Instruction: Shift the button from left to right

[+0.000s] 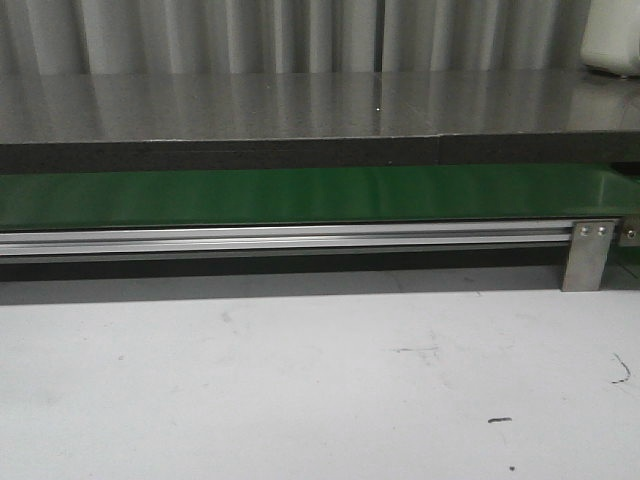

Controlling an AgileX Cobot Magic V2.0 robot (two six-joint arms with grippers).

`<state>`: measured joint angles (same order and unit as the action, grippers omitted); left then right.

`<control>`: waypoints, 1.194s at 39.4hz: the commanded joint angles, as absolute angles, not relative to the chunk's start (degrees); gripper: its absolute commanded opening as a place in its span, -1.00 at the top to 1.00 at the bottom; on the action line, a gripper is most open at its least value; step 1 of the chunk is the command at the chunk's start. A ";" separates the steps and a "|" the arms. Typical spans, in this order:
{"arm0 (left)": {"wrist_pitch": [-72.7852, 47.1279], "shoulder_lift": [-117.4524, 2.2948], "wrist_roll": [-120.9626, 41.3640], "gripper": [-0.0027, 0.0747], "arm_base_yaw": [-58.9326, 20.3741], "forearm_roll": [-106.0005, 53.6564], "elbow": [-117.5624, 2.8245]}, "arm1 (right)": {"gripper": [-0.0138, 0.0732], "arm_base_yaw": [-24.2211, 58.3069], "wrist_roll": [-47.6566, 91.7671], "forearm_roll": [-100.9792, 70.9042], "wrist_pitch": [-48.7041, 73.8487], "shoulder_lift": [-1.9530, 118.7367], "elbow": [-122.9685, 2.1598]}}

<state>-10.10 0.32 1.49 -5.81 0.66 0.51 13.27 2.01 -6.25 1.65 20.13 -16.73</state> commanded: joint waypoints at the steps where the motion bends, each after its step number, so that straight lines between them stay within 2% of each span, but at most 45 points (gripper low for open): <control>1: -5.16 1.32 2.12 0.99 -6.18 0.61 2.07 | 0.84 13.24 2.59 -6.20 -3.26 20.41 -18.23; 11: -5.16 1.32 2.12 0.99 -6.18 0.61 2.07 | 0.84 13.24 2.59 -6.20 -3.38 20.41 -18.01; 18: -5.16 1.32 2.12 0.99 -6.18 0.61 2.07 | 0.84 11.63 2.59 -4.13 -3.56 18.20 -13.52; 28: -5.16 1.32 2.12 0.99 -6.18 0.61 2.07 | 0.84 3.82 2.53 -4.09 -0.88 4.08 -0.88; 33: -5.27 1.32 2.12 0.99 -6.18 0.61 2.07 | 0.84 2.75 2.53 -4.09 6.73 -1.86 0.95; 47: -5.27 1.21 2.12 0.99 -6.18 0.61 2.07 | 0.84 2.71 2.53 -4.09 11.57 -1.56 1.01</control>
<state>-10.10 0.32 1.49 -5.81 0.66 0.51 3.12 2.01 -4.71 15.30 -0.58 1.53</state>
